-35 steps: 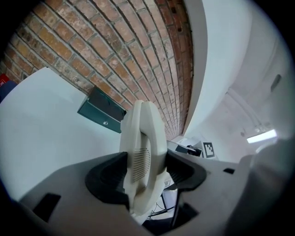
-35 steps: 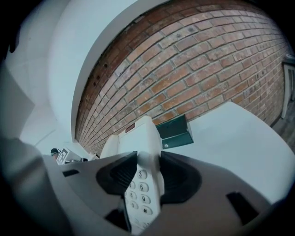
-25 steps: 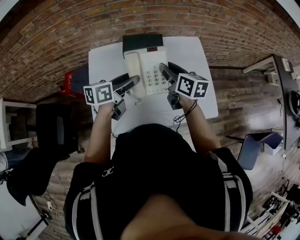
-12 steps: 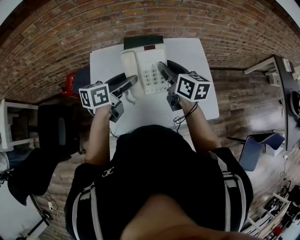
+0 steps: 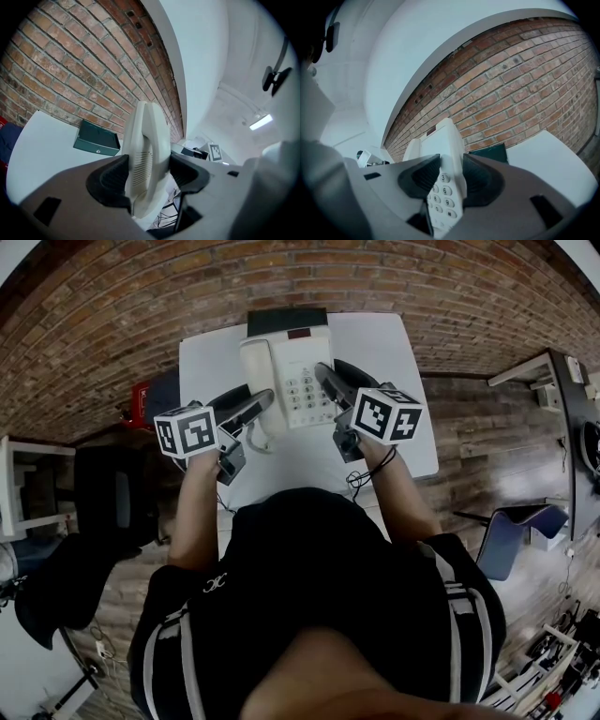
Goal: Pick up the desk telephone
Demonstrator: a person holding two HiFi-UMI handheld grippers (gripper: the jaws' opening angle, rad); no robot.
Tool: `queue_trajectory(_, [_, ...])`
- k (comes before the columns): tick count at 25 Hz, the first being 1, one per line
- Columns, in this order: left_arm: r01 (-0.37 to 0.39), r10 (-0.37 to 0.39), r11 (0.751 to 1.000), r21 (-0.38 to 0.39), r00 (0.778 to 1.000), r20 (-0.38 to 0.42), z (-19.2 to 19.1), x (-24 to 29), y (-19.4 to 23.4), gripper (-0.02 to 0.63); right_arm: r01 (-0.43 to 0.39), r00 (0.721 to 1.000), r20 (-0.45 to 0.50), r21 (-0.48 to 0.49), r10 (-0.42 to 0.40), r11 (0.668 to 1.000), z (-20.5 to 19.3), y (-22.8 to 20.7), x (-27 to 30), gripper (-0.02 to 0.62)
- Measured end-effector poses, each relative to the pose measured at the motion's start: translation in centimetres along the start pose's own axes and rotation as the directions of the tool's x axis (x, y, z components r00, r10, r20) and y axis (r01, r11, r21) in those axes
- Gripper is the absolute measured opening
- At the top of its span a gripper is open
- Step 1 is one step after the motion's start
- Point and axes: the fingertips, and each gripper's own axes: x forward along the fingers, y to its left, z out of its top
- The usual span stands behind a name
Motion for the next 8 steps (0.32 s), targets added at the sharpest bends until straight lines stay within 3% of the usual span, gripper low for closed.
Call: queue_trajectory(8, [0.000,0.000,1.000,-0.002,1.000,0.000,-0.01,-0.37,0.38,0.278,-0.001,1.000,0.002,0.009,0.001,1.000,-0.28,0.26,0.34,0.135])
